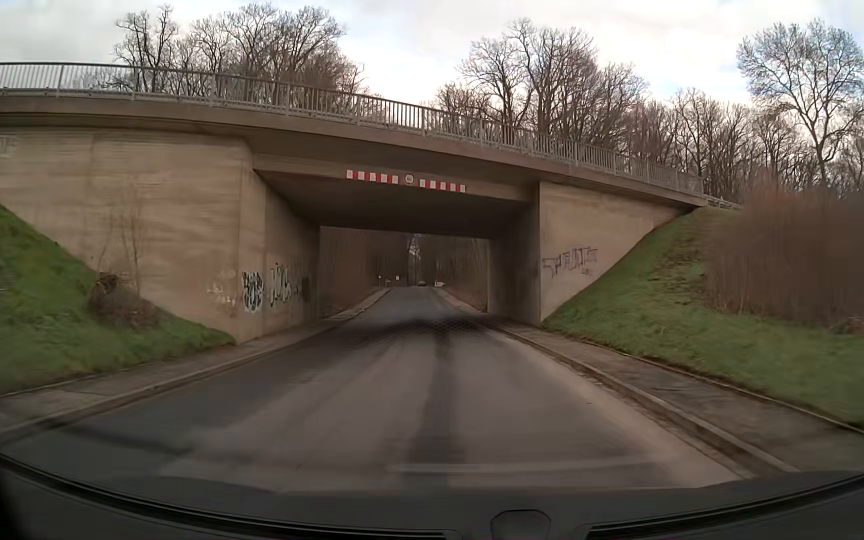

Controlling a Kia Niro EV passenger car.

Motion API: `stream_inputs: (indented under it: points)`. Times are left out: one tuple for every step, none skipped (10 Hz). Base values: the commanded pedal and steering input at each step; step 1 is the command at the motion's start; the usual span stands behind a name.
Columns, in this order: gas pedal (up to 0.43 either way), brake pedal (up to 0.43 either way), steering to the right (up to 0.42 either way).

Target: Follow the waypoints while adhering to traffic rules and regulations

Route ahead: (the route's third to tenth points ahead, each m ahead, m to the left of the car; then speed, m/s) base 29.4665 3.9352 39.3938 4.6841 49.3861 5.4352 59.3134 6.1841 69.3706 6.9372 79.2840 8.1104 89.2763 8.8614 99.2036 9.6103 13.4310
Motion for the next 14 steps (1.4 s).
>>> stream_inputs:
  points:
    - [0.118, 0.0, -0.012]
    - [0.118, 0.0, -0.013]
    - [0.118, 0.0, -0.013]
    - [0.118, 0.0, -0.014]
    - [0.118, 0.0, -0.014]
    - [0.118, 0.0, -0.014]
    - [0.118, 0.0, -0.014]
    - [0.118, 0.0, -0.014]
    - [0.13, 0.0, -0.014]
    - [0.13, 0.0, -0.014]
    - [0.138, 0.0, -0.014]
    - [0.138, 0.0, -0.014]
    - [0.138, 0.0, -0.014]
    - [0.138, 0.0, -0.013]
